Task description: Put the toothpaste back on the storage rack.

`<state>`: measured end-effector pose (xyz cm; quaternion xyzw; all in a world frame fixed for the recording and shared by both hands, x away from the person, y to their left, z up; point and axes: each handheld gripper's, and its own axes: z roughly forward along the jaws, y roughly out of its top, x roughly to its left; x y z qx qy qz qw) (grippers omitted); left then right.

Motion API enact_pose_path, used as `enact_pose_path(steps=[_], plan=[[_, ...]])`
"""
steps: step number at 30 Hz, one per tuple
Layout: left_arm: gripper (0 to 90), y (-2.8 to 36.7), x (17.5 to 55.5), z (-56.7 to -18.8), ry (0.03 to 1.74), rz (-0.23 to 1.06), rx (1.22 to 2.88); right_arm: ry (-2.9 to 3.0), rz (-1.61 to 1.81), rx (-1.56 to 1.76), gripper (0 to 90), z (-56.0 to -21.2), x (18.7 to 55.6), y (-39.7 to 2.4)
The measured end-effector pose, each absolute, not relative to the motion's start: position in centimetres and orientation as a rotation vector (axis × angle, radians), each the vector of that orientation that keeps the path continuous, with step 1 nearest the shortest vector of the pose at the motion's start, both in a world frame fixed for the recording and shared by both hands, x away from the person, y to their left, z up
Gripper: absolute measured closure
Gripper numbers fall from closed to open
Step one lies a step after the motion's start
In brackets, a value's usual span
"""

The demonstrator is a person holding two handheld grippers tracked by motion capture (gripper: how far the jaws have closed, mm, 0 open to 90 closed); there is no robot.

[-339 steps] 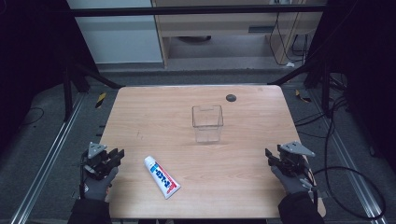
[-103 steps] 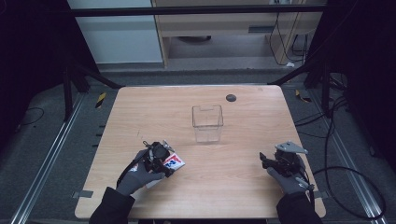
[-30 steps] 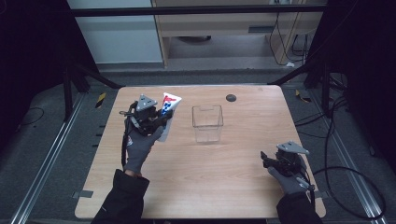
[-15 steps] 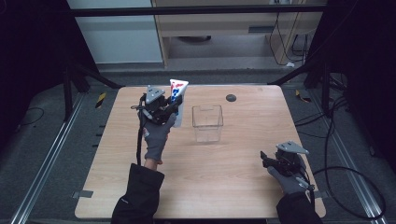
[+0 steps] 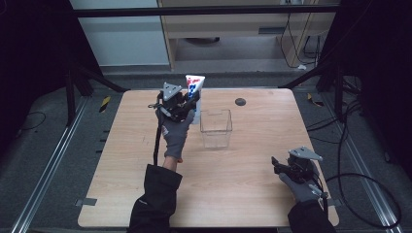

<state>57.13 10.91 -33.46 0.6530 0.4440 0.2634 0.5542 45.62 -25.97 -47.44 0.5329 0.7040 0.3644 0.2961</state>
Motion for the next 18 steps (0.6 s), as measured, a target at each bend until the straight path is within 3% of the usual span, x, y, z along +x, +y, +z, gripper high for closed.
enact_pose_path(steps=[18], plan=[[72.5, 6.8, 58.9, -35.3, 1.022, 0.598, 1.585, 1.864, 0.974, 1.419, 28.1, -47.4, 45.6, -26.1]])
